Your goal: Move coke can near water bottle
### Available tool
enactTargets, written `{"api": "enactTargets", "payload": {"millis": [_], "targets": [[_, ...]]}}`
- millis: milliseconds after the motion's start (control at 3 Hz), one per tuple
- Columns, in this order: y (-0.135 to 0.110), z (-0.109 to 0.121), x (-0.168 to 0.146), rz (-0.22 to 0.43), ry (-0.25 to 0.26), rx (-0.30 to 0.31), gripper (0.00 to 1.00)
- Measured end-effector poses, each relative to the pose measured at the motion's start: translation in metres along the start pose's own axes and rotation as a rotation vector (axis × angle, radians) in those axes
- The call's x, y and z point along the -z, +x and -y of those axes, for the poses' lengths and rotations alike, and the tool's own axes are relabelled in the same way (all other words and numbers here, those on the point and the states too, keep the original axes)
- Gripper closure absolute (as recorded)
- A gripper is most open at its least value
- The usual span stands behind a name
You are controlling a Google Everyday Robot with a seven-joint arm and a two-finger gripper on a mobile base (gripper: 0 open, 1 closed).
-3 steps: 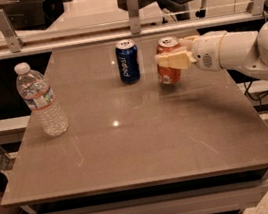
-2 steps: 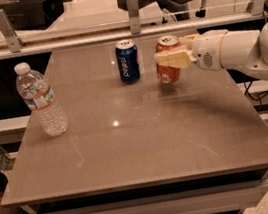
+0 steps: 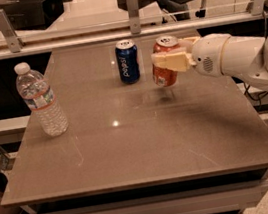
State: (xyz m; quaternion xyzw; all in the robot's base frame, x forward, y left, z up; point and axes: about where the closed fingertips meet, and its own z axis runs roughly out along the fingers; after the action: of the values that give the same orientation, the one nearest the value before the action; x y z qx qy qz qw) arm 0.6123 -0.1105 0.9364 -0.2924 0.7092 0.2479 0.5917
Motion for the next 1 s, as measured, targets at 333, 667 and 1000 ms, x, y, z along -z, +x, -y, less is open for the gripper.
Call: {"api": "enactTargets", "payload": {"millis": [333,667,1000], "targets": [[-0.007,-0.018,0.004,0.01,-0.007,-0.009,1.0],[-0.013,-0.039,0.004,-0.02,-0.02,0.01,1.0],[-0.015,-0.063,-0.003,-0.068,-0.028,0.058,1.0]]}}
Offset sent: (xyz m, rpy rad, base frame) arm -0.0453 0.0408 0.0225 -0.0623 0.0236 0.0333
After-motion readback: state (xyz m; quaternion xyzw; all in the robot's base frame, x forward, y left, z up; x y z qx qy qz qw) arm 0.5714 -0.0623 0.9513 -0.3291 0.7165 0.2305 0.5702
